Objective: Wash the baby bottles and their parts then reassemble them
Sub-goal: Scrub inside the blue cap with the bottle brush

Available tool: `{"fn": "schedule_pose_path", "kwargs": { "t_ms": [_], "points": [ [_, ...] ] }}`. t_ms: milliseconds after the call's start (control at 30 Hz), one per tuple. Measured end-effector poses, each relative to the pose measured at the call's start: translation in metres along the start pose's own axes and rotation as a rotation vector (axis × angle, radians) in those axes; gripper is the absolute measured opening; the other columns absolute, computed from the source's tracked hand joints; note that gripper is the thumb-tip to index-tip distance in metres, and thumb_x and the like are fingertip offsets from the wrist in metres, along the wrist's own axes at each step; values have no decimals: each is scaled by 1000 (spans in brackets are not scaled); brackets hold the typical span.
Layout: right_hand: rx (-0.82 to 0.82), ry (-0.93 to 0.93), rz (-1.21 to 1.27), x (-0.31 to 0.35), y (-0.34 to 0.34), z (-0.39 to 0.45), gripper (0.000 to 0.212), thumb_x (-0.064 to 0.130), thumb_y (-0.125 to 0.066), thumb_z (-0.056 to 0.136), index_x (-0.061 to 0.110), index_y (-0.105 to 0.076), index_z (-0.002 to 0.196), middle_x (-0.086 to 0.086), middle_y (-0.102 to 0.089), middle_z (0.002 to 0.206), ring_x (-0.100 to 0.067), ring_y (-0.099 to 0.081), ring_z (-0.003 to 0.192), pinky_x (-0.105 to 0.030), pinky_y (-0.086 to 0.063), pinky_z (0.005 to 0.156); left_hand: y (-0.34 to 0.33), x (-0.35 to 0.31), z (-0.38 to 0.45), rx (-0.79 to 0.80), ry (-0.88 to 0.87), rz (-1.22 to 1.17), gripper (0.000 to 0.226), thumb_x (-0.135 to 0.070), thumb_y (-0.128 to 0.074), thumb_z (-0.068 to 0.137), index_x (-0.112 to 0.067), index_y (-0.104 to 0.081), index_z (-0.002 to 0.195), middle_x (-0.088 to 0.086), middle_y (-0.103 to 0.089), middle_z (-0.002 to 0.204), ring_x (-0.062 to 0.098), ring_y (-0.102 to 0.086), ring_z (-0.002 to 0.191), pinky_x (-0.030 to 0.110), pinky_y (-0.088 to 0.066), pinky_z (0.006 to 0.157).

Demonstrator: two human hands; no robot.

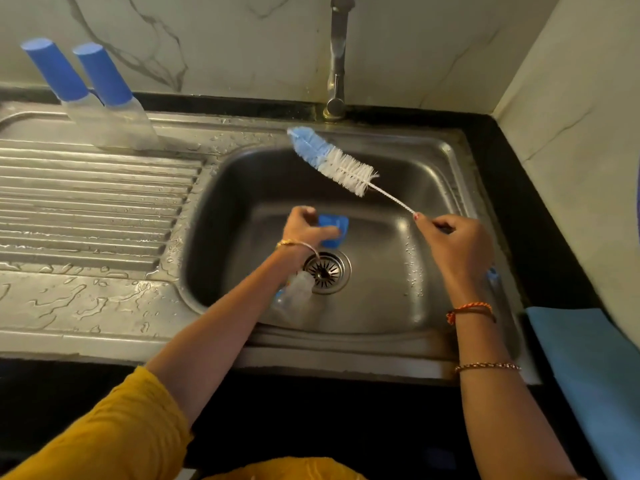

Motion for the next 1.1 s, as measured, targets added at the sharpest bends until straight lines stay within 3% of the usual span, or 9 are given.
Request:
{"fn": "schedule_pose_path", "kwargs": {
  "t_ms": [133,233,300,500,667,767,867,1000,1100],
  "points": [
    [-6,24,56,-1,1,-2,31,38,-68,80,8,-70,74,-4,-67,67,-17,-60,62,-29,-45,57,44,-30,16,-123,155,-499,17,-7,-67,79,-16,-55,88,7,-58,93,18,-60,77,25,-51,58],
    [0,68,49,2,1,-4,30,39,-68,79,10,-70,73,-2,-66,67,-17,-61,63,-33,-50,59,77,-45,39,-251,172,-780,32,-18,-66,81,-10,-53,109,10,-56,107,18,-58,82,28,-48,58],
    [15,109,41,4,2,-5,28,38,-69,79,10,-69,73,0,-65,66,-16,-60,62,-33,-51,59,87,-55,49,-292,157,-875,35,-21,-64,83,-9,-49,112,9,-55,104,17,-57,82,28,-46,60],
    [-5,245,60,9,3,-8,28,37,-70,79,11,-65,68,-1,-63,61,-13,-56,54,-26,-46,52,101,-76,68,-374,121,-839,53,-22,-65,83,-6,-43,129,14,-54,119,21,-61,94,25,-51,63],
    [-60,300,105,9,5,-8,30,34,-72,78,7,-66,68,-3,-63,60,-17,-58,53,-31,-48,50,112,-89,72,-451,99,-616,48,-25,-61,85,-4,-46,126,13,-55,108,20,-60,92,24,-50,67],
    [-22,390,77,15,1,-14,26,31,-74,77,7,-68,69,-3,-65,61,-16,-58,53,-28,-47,49,108,-90,73,-338,82,-454,39,-26,-61,86,-8,-49,119,8,-54,101,16,-58,87,21,-49,65],
    [-31,379,30,20,-6,-20,28,38,-70,80,12,-69,71,0,-65,62,-13,-57,54,-27,-46,48,99,-87,73,-301,45,-315,31,-27,-61,87,-15,-51,114,5,-49,107,18,-54,98,25,-50,78],
    [23,370,24,25,-8,-26,31,40,-61,83,11,-66,72,-1,-63,59,-17,-57,52,-33,-48,46,93,-89,63,-316,-8,-374,3,-24,-55,91,-22,-53,92,-3,-45,92,23,-48,104,39,-48,92],
    [171,178,-50,23,-14,-24,36,41,-59,86,11,-65,66,-5,-60,55,-21,-55,53,-33,-44,50,93,-89,56,-264,-51,-486,11,-19,-54,92,-25,-53,83,-1,-47,96,21,-49,97,40,-51,81]
  ]
}}
Point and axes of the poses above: each hand's wrist, its own z-axis towards the middle knuckle, its own y-axis out of the back of the hand, x = y × z, the point moved 3 cm from there along z, towards the middle knuckle
